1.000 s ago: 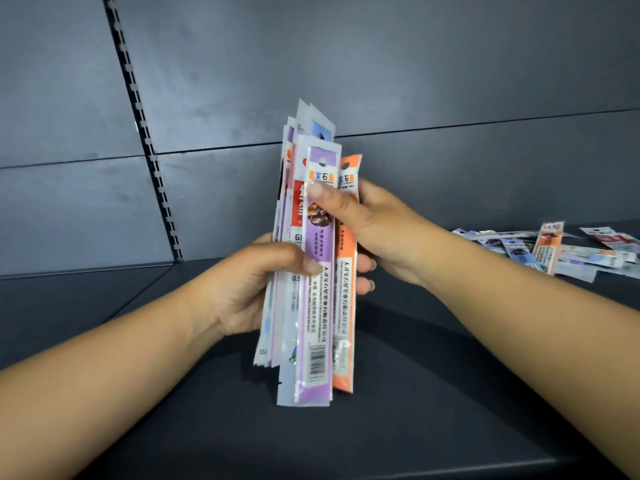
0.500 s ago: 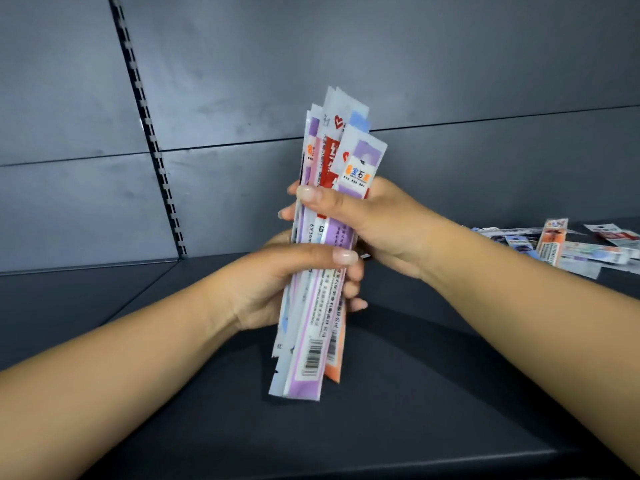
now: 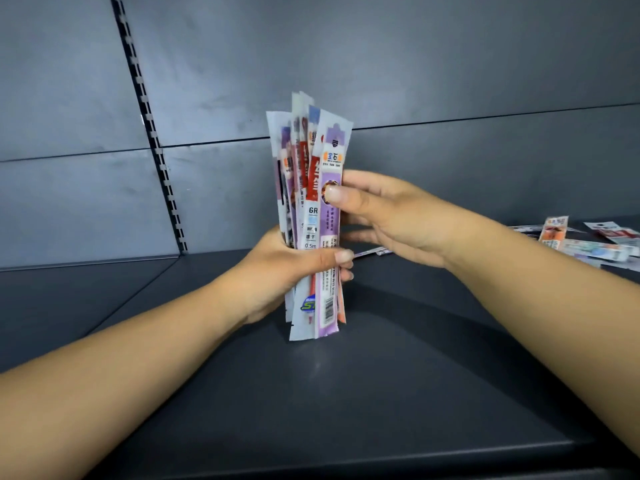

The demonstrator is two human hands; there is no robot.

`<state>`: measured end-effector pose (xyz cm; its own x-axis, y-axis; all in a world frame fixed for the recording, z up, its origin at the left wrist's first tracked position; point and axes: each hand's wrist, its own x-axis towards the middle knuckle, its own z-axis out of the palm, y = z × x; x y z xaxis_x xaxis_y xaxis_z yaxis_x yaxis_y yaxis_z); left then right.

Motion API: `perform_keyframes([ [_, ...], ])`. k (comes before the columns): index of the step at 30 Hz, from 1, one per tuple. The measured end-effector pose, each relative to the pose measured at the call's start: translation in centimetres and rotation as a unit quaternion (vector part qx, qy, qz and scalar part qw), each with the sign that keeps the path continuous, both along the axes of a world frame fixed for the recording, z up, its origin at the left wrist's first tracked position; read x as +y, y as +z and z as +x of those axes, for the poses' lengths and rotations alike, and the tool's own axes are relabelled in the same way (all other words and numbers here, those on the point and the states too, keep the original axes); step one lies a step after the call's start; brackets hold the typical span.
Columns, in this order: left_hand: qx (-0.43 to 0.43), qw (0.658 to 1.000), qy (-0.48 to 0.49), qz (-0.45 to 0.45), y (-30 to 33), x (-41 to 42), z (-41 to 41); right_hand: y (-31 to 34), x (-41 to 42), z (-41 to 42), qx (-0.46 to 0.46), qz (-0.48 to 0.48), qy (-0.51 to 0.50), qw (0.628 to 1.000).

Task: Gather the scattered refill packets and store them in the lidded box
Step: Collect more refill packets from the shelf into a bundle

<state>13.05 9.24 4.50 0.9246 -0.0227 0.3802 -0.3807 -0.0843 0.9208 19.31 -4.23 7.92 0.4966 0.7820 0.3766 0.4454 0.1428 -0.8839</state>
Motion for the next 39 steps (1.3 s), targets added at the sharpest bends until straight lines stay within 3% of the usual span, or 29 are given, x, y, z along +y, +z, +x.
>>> perform_keyframes([
  [11, -0.017, 0.998, 0.033, 0.041, 0.5, 0.7, 0.1, 0.2, 1.5, -0.4, -0.001, 0.055, -0.068, 0.996],
  [19, 0.040, 0.999, -0.028, -0.009, 0.2, 1.3, 0.1, 0.4, 2.0, 0.5, -0.034, -0.020, -0.080, 0.996],
  [23, 0.041, 0.997, -0.038, -0.048, -0.1, 2.4, 0.8, 1.4, 1.1, 3.6, -0.023, -0.112, -0.089, 0.989],
  [26, 0.046, 0.996, -0.027, -0.072, -0.3, 3.0, 1.3, 0.5, -0.4, 7.3, -0.065, -0.193, -0.189, 0.961],
  [29, 0.029, 0.996, -0.035, -0.075, -0.6, 3.2, 1.8, -2.2, -2.1, 10.5, -0.152, -0.371, -0.236, 0.885],
  [31, 0.028, 0.995, -0.044, -0.081, -0.7, 3.4, 2.0, -3.9, -2.8, 11.8, -0.161, -0.439, -0.249, 0.848],
  [34, 0.031, 0.995, -0.055, -0.081, -0.7, 3.6, 2.1, -4.9, -2.8, 11.9, -0.166, -0.405, -0.250, 0.864],
  [39, 0.034, 0.993, -0.054, -0.098, -0.7, 3.6, 2.1, -5.4, -1.1, 11.0, -0.252, -0.291, -0.255, 0.887],
])
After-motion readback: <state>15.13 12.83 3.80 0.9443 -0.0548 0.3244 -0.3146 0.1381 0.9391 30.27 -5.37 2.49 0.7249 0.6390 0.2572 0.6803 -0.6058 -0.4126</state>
